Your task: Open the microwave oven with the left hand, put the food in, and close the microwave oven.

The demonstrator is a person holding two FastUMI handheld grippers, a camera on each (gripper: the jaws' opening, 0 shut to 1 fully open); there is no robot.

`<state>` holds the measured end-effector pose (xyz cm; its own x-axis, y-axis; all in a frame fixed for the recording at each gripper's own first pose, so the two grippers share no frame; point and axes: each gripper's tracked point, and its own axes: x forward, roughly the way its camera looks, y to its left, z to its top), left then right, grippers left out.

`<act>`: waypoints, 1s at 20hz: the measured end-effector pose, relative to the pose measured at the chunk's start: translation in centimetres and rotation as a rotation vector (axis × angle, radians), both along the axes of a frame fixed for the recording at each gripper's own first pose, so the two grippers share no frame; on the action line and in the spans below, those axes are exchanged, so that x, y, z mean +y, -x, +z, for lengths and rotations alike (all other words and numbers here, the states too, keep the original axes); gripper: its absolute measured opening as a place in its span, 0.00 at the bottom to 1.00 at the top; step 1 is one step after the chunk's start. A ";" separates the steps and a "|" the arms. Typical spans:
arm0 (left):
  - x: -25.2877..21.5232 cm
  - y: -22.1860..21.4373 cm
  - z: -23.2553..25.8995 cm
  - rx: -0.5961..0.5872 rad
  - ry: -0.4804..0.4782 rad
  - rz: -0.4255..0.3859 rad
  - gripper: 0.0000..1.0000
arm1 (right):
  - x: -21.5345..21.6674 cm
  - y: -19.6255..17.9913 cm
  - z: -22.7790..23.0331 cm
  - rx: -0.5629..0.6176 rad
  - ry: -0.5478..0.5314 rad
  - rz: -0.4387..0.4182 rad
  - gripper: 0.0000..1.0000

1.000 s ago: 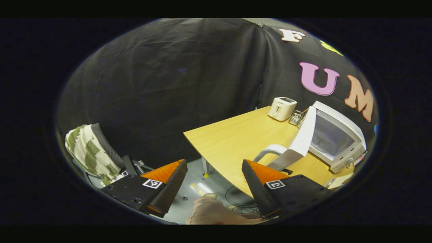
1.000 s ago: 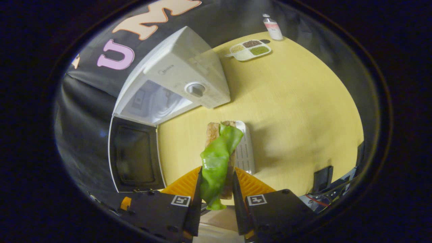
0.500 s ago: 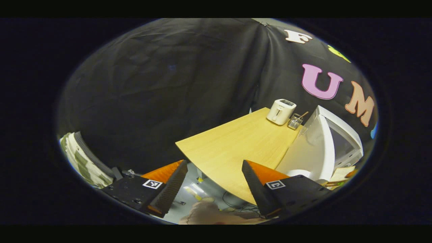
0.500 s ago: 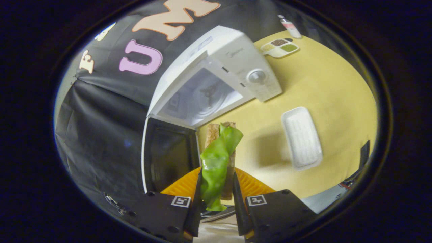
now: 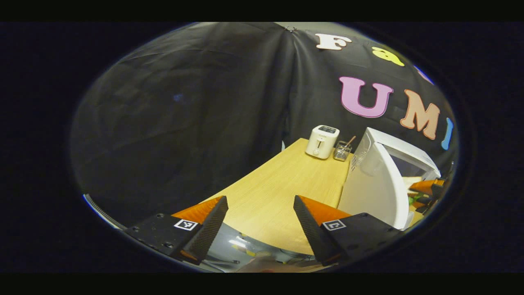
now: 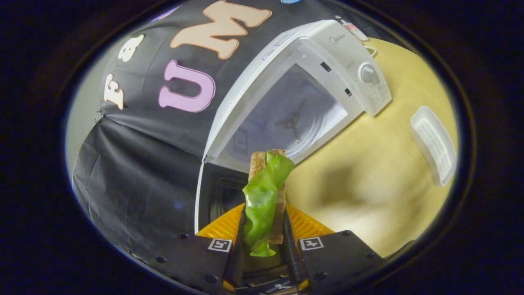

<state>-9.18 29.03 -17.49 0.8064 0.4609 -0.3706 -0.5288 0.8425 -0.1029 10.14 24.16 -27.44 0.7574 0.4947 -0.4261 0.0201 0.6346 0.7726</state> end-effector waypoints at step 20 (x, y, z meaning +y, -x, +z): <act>2.4 -0.5 -2.7 0.126 0.019 -0.080 0.93 | -0.4 -17.5 -4.5 -0.203 0.130 -0.342 0.37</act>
